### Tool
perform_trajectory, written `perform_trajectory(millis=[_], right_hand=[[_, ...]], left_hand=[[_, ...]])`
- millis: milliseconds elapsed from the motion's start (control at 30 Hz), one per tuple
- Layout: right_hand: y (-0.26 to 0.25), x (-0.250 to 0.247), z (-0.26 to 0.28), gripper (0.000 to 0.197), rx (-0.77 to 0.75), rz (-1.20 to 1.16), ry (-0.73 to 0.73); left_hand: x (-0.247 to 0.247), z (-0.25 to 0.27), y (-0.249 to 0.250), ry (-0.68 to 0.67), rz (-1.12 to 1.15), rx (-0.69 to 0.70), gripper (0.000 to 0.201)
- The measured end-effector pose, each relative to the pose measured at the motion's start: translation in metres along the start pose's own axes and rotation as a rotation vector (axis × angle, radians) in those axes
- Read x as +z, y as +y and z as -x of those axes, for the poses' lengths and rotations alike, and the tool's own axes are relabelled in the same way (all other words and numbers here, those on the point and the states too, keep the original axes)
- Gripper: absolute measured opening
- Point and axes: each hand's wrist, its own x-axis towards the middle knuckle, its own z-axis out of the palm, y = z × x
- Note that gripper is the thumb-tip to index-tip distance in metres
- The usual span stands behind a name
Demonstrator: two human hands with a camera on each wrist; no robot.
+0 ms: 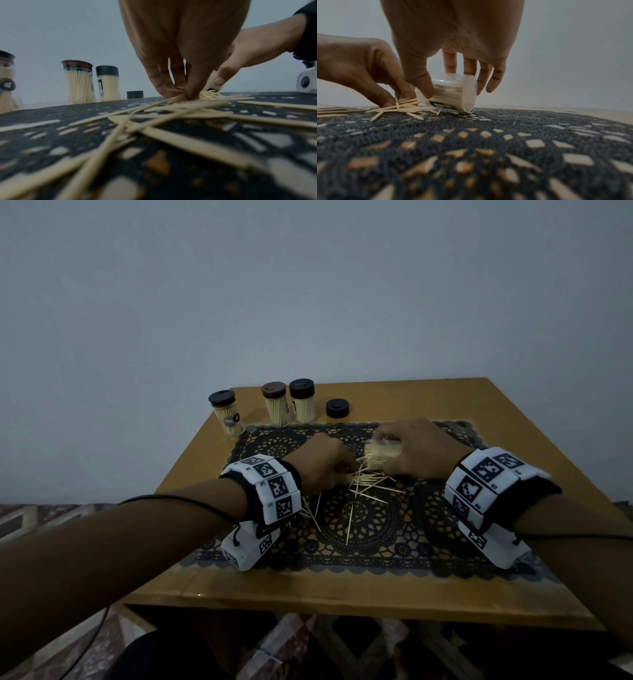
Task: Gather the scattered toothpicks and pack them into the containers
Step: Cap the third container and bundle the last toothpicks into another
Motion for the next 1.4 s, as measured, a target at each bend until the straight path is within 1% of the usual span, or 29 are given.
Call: perform_trajectory(millis=[133,233,367,567,667,800,933,1000,1033,1100,1167,1267,1333,1400], right_hand=[[0.000,0.000,0.000,0.046,-0.011,0.009,0.006],[0.001,-0.001,0.001,0.046,-0.010,0.002,0.005],[0.003,0.000,-0.001,0.048,-0.011,-0.002,-0.001],[0.004,0.001,-0.003,0.050,-0.009,0.013,0.004],[0.005,0.002,-0.003,0.051,-0.025,0.016,0.003],[0.003,0.003,-0.003,0.046,-0.084,-0.022,0.012],[-0.001,0.003,-0.002,0.044,-0.123,-0.047,-0.010],[0.000,0.003,-0.002,0.047,-0.125,-0.068,-0.008],[0.000,0.003,-0.001,0.047,-0.125,-0.074,-0.005],[0.001,0.003,-0.001,0.047,-0.129,-0.085,-0.008],[0.000,0.004,-0.001,0.047,-0.138,-0.096,-0.005],[0.002,0.005,-0.002,0.045,-0.136,-0.108,0.019],[0.003,0.005,-0.002,0.043,-0.127,-0.108,0.027],[0.003,0.004,-0.003,0.043,-0.127,-0.100,0.032]], left_hand=[[0.001,-0.004,0.005,-0.013,-0.031,-0.017,0.019],[0.000,-0.004,0.003,-0.004,-0.006,-0.026,0.017],[-0.007,0.003,-0.009,0.011,0.068,-0.079,0.016],[-0.021,0.013,-0.026,0.032,0.114,-0.149,0.016],[-0.025,0.012,-0.023,0.047,0.110,-0.134,0.016],[-0.026,0.004,-0.008,0.040,0.101,-0.100,0.014],[-0.028,-0.009,0.010,0.017,-0.030,-0.048,0.010],[-0.028,-0.013,0.015,0.033,-0.071,-0.056,0.015],[-0.028,-0.014,0.015,0.061,-0.047,-0.075,0.019],[-0.025,-0.015,0.013,0.158,0.046,-0.115,0.024],[-0.024,-0.014,0.011,0.221,0.118,-0.125,0.023],[-0.028,-0.013,0.011,0.182,0.191,-0.099,0.013],[-0.033,-0.011,0.009,0.163,0.243,-0.098,0.011],[-0.036,-0.006,0.006,0.196,0.269,-0.100,0.010]])
